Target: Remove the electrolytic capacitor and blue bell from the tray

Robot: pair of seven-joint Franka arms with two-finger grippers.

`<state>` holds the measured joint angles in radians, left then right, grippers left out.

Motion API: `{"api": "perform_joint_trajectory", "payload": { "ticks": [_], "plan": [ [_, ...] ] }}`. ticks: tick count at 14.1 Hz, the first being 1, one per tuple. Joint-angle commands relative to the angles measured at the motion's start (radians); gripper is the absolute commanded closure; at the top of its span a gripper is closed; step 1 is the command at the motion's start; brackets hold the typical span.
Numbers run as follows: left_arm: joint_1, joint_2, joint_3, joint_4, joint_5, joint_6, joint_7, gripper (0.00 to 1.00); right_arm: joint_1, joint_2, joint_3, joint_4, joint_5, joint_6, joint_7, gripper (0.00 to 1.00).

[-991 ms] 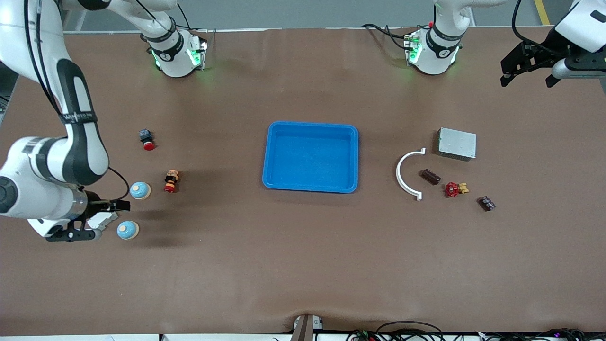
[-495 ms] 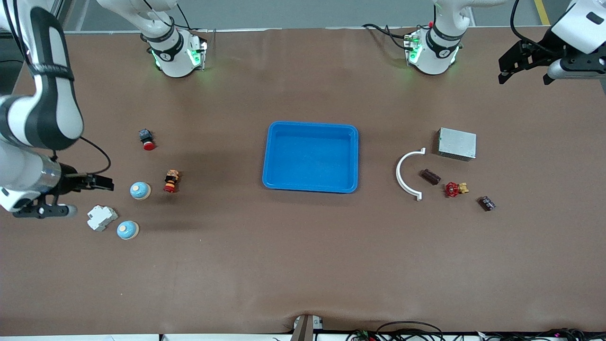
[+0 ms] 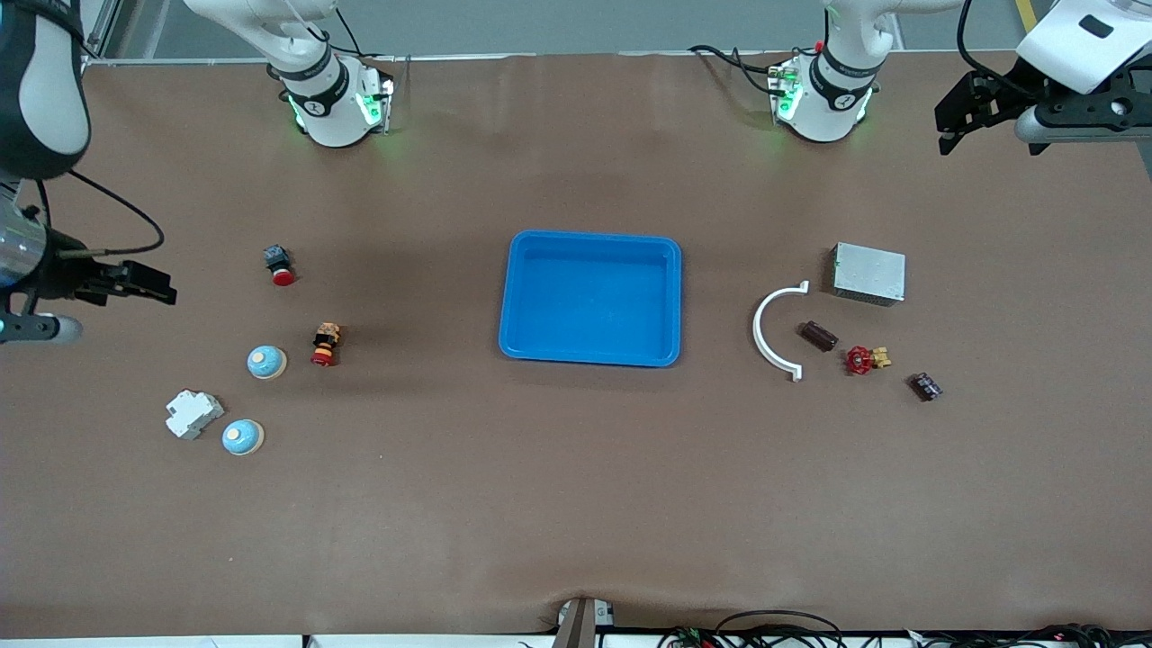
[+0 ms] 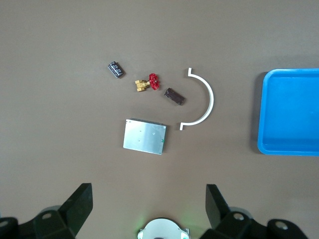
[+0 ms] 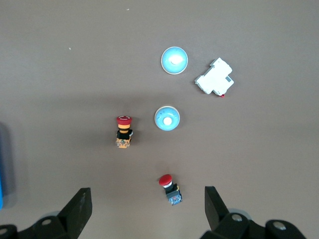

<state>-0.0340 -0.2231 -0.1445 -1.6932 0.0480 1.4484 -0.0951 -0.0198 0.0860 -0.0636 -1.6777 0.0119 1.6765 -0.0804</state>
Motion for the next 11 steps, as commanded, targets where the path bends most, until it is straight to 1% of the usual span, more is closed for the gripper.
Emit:
{"api": "perform_joint_trajectory", "payload": {
  "ticks": [1,6,8,11],
  "plan": [
    [0.012,-0.005,0.006,0.012,0.015,-0.022,-0.002,0.00,0.015,-0.087,0.002,-0.043,0.003,-0.012,0.050,0.00],
    [0.025,-0.010,0.006,0.012,0.015,-0.023,-0.003,0.00,0.044,-0.156,0.004,-0.040,0.017,-0.040,0.087,0.00],
    [0.051,-0.010,0.005,0.007,0.013,-0.033,-0.003,0.00,0.044,-0.161,0.007,-0.010,0.016,-0.055,0.087,0.00],
    [0.051,-0.013,0.000,0.009,0.009,-0.028,-0.002,0.00,0.055,-0.160,0.007,0.030,0.016,-0.077,0.096,0.00]
  ]
}}
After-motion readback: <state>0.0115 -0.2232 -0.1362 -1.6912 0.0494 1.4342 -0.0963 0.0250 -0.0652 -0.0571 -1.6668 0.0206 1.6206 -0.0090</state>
